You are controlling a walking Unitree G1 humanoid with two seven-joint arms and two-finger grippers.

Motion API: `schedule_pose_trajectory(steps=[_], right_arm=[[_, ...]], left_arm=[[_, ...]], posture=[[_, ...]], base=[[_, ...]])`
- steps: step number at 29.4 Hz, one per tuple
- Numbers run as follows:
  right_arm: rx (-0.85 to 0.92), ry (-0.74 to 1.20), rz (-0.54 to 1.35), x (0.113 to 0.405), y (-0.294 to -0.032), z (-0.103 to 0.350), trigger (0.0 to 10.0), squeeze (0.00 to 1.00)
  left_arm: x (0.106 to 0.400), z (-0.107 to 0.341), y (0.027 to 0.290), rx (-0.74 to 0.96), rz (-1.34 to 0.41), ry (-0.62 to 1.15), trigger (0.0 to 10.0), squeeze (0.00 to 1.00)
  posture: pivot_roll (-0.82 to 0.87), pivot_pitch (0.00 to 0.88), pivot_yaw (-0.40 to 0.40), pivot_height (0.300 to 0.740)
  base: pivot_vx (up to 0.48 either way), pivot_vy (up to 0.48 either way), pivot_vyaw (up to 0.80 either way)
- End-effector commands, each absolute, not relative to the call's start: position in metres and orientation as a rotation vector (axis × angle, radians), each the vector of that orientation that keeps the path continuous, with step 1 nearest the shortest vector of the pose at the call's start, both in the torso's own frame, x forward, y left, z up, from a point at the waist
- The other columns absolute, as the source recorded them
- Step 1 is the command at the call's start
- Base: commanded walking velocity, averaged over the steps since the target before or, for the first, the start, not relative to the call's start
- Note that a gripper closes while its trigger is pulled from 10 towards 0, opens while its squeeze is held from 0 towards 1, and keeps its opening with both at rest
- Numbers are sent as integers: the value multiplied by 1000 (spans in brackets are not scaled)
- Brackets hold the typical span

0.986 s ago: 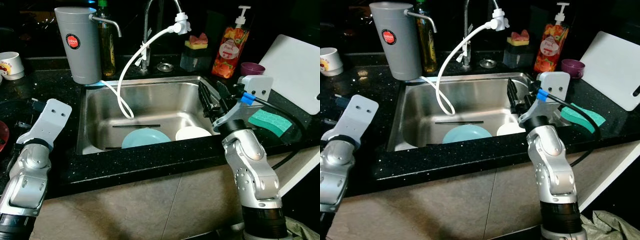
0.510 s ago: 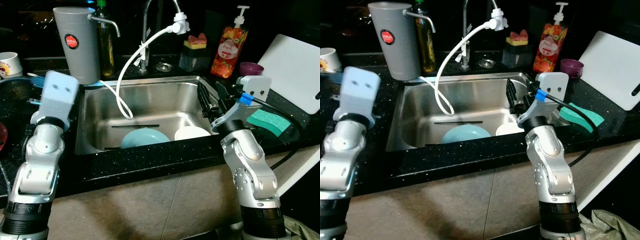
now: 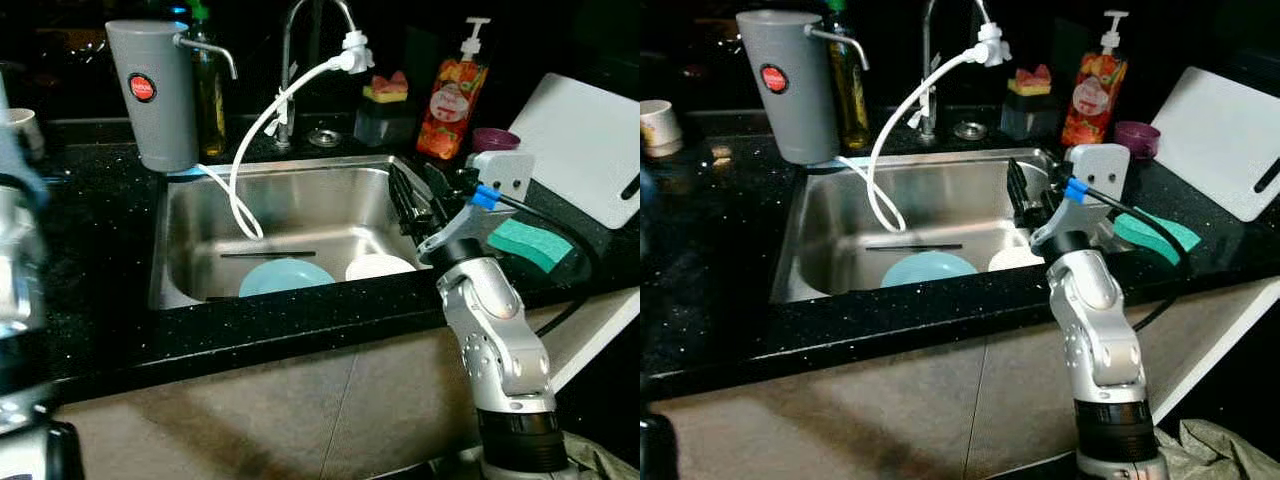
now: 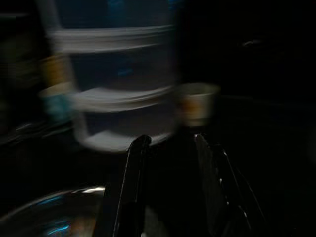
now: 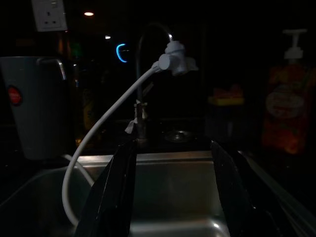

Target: Kitchen organization

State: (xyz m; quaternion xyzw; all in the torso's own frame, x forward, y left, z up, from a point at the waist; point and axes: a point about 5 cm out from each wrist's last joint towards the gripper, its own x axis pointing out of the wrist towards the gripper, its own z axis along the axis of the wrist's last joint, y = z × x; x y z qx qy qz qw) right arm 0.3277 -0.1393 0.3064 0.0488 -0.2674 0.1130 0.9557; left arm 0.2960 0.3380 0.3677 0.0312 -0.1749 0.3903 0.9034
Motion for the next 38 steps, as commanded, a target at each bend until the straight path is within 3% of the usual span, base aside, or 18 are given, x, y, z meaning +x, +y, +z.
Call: schedule_pose_trajectory(steps=[1, 4, 15, 26, 27, 38], right_arm=[[93, -549, 231, 328, -139, 306, 10000, 0], [91, -546, 232, 328, -140, 305, 10000, 0], [93, -540, 237, 328, -138, 302, 10000, 0], [94, -540, 234, 329, -139, 302, 10000, 0], [95, -540, 233, 329, -138, 302, 10000, 0], [97, -541, 233, 330, -138, 302, 10000, 0]], left_arm=[[291, 362, 352, 53, 881, -305, 10000, 0], [285, 358, 363, 47, 917, -255, 10000, 0], [282, 343, 359, -63, 950, -133, 10000, 0], [283, 355, 354, -216, 968, -171, 10000, 8], [282, 356, 355, -233, 974, -174, 10000, 1000], [280, 353, 356, -284, 1010, -139, 10000, 1000]], posture=[[97, 149, -58, 740], [110, 157, -55, 740], [124, 172, -53, 740], [122, 173, -51, 740], [124, 173, -49, 740], [124, 173, -49, 740]], base=[[0, 0, 0], [0, 0, 0], [0, 0, 0], [0, 0, 0], [0, 0, 0], [0, 0, 0]])
